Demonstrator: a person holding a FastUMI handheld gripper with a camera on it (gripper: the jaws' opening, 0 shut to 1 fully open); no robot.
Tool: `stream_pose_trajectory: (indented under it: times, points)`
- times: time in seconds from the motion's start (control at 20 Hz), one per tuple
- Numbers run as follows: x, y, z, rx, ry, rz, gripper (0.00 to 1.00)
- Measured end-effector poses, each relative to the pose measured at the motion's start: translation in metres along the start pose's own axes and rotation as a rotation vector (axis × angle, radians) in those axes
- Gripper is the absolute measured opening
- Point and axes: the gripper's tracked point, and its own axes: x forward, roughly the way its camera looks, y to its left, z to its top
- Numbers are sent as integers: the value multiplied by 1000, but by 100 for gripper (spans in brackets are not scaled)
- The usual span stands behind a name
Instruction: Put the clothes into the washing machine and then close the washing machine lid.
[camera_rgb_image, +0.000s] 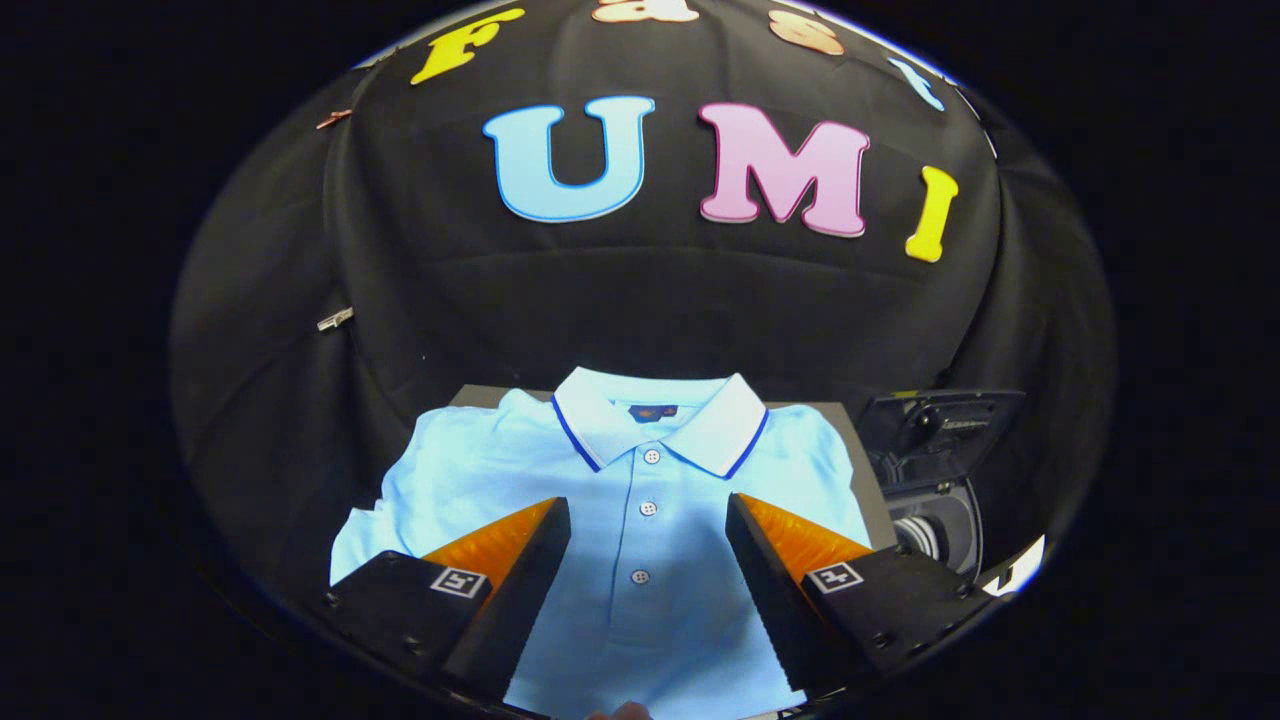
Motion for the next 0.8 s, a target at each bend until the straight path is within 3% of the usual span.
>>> stream_pose_trajectory:
  times: [0.2,0.6,0.7,0.75,0.8]
  points:
    - [16,-3,-12,-11,112,7,100]
    - [23,-12,-19,-64,201,-31,98]
    - [24,-12,-20,-60,210,-31,86]
    - [24,-16,-20,-78,220,-30,85]
    - [25,-17,-22,-86,242,-22,75]
